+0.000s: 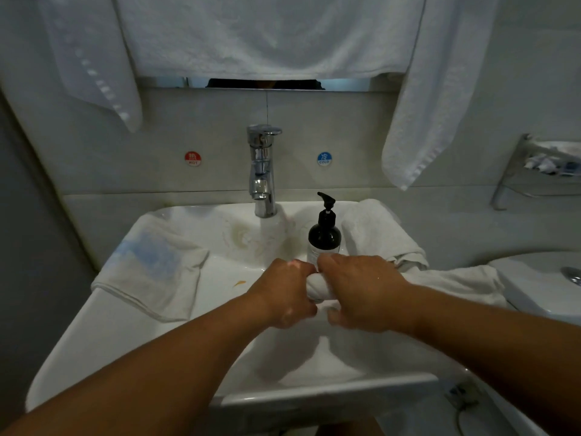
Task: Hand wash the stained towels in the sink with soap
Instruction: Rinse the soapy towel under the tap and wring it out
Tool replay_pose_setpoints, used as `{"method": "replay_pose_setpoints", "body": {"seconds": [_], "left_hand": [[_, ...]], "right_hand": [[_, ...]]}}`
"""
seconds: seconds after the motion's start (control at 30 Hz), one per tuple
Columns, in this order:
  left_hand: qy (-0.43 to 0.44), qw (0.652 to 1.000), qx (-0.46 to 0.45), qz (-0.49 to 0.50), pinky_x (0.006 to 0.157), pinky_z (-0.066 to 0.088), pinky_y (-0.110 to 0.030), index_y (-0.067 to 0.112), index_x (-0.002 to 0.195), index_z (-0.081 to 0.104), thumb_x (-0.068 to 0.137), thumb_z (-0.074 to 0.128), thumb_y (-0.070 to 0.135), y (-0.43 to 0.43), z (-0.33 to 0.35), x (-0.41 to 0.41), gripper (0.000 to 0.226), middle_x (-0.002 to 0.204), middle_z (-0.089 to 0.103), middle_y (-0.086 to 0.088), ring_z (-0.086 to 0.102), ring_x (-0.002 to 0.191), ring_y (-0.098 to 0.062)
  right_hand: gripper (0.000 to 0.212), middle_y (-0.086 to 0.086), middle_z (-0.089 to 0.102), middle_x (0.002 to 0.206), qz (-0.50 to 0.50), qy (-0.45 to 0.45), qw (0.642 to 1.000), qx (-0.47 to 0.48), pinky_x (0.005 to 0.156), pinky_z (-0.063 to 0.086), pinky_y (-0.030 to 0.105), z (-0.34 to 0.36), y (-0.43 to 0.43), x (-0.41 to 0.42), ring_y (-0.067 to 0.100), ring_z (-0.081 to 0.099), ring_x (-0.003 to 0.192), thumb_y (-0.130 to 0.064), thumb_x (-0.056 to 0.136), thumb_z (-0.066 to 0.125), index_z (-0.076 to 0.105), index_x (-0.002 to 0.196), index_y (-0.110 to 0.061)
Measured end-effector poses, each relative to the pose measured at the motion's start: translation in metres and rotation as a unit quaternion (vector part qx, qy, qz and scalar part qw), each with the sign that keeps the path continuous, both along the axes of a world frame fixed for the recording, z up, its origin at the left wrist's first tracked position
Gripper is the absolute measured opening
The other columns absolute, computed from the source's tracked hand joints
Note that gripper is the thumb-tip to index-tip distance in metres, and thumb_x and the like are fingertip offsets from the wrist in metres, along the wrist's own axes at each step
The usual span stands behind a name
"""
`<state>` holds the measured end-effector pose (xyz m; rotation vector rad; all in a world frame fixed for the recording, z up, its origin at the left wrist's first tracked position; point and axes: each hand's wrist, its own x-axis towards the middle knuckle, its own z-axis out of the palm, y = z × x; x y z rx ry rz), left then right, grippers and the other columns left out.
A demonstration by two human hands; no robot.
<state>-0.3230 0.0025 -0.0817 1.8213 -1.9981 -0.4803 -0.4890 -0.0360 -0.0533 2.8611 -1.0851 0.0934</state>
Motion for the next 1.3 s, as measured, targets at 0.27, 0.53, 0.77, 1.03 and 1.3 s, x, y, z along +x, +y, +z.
{"method": "replay_pose_setpoints", "body": {"seconds": [0.27,0.53,0.77,1.03,1.3], "left_hand": [[-0.028,0.994,-0.105,0.002,0.082,0.06,-0.034,0.026,0.115,0.067,0.081,0.076,0.018,0.001,-0.005,-0.006,0.036,0.101,0.073,0.0,0.07,0.089,-0.019],[-0.041,0.999,-0.033,0.007,0.08,0.06,-0.034,0.027,0.112,0.069,0.077,0.081,0.032,-0.005,-0.011,-0.009,0.037,0.1,0.072,0.001,0.068,0.085,-0.018],[-0.007,1.0,0.023,0.019,0.062,0.051,-0.023,0.024,0.093,0.063,0.078,0.072,0.02,-0.004,-0.012,-0.013,0.018,0.083,0.065,0.005,0.064,0.071,-0.012],[0.068,0.996,0.044,0.041,0.065,0.051,-0.025,0.016,0.109,0.068,0.076,0.081,0.018,-0.001,-0.01,-0.018,0.036,0.092,0.067,0.001,0.067,0.082,-0.019],[0.099,0.991,0.067,0.054,0.055,0.046,-0.023,0.018,0.092,0.067,0.072,0.079,0.015,-0.001,-0.01,-0.02,0.023,0.082,0.068,0.002,0.067,0.072,-0.015]], "right_hand": [[0.042,-0.003,0.071,0.1,-0.067,0.09,0.971,0.21,0.067,0.05,0.025,0.03,-0.018,0.019,0.017,0.069,0.079,-0.034,0.079,0.082,0.066,0.116,-0.02],[0.029,-0.002,0.068,0.095,-0.064,0.082,0.995,0.004,0.074,0.057,0.034,0.005,-0.006,0.016,0.018,0.064,0.077,-0.043,0.081,0.075,0.067,0.103,-0.026],[0.012,-0.002,0.069,0.087,0.009,0.071,0.994,-0.083,0.067,0.052,0.031,-0.006,-0.009,0.011,0.018,0.062,0.068,-0.032,0.086,0.062,0.063,0.097,-0.026],[0.022,-0.001,0.072,0.093,0.064,0.051,0.987,-0.139,0.067,0.044,0.03,-0.007,-0.012,0.004,0.021,0.068,0.077,-0.034,0.088,0.059,0.063,0.107,-0.024],[0.018,0.0,0.072,0.079,0.07,0.043,0.984,-0.16,0.058,0.037,0.03,-0.013,-0.019,0.002,0.025,0.068,0.063,-0.031,0.08,0.065,0.065,0.095,-0.022]]}}
